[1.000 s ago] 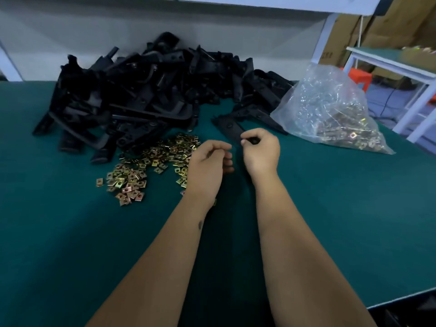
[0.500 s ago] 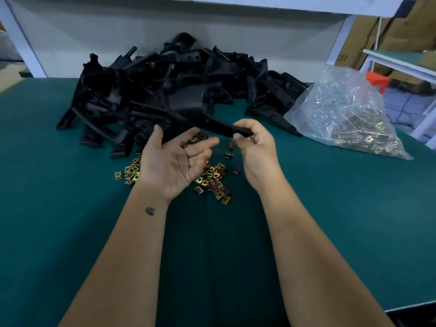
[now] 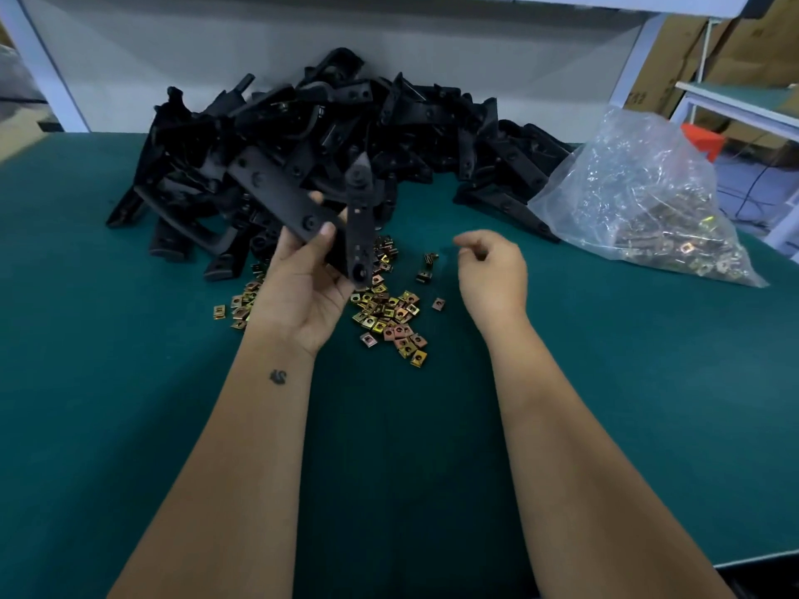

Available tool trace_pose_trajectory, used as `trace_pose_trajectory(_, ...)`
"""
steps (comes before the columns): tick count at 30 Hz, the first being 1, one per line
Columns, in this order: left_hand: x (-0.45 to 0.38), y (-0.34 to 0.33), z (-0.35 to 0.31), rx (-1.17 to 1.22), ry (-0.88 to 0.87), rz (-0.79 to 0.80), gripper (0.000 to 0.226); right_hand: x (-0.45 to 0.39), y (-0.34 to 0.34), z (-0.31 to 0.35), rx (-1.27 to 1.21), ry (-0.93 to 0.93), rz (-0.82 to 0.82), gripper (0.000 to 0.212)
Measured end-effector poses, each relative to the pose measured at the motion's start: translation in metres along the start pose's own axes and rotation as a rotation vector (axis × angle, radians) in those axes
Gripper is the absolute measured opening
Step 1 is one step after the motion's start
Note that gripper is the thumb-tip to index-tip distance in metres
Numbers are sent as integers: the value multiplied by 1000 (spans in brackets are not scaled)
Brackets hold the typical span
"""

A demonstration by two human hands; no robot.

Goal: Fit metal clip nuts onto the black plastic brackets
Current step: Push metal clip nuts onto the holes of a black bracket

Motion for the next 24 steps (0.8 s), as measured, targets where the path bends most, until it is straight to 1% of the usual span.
trace_pose_trajectory(2, -2, 4, -1, 21, -31, -60, 28, 3, -3, 2, 144, 62, 100, 21)
trace_pose_trajectory(5, -5, 7, 3, -22, 1, -81, 30, 10, -13, 8, 437, 244, 242, 21)
trace_pose_trajectory(6, -5, 7, 4, -34, 15, -81, 31, 10, -15, 8, 503, 274, 270, 22)
trace_pose_trajectory(7, -6, 6, 5, -42, 24, -82, 33, 10, -16, 8, 518, 279, 281, 22)
trace_pose_trajectory(9, -7, 6, 7, -65, 24, -80, 38, 9, -17, 8, 440, 249, 277, 18)
trace_pose_trajectory(11, -9, 6, 8, -77, 12, -72, 41, 9, -15, 8, 377, 201, 220, 14)
trace_pose_trajectory(13, -10, 7, 9, -55, 11, -79, 40, 9, -10, 10, 421, 172, 124, 16)
trace_pose_trajectory(15, -11, 8, 9, -24, 22, -108, 33, 9, -2, 13, 495, 155, 88, 19)
trace_pose_trajectory(17, -12, 9, 10, -18, 31, -121, 26, 7, 4, 16, 525, 101, 137, 14)
trace_pose_trajectory(18, -12, 8, 11, -14, 36, -127, 25, 8, 6, 18, 544, 64, 196, 15)
trace_pose_trajectory(21, -13, 8, 13, 13, 52, -143, 23, 10, 9, 23, 627, -1, 418, 29)
trace_pose_trajectory(22, -13, 7, 13, 16, 61, -146, 24, 9, 10, 23, 632, 0, 457, 31)
trace_pose_trajectory(24, -14, 5, 15, -3, 76, -147, 29, 7, 12, 22, 590, 4, 478, 29)
Point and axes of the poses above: each hand's wrist, its own x-axis away from the middle knuckle, its own y-axis out of the back of the hand, z = x × y, the point moved 2 cm from there along -x, towards the middle knuckle, and after that the axes turned 3 degrees about y, right-handed, at the moved point
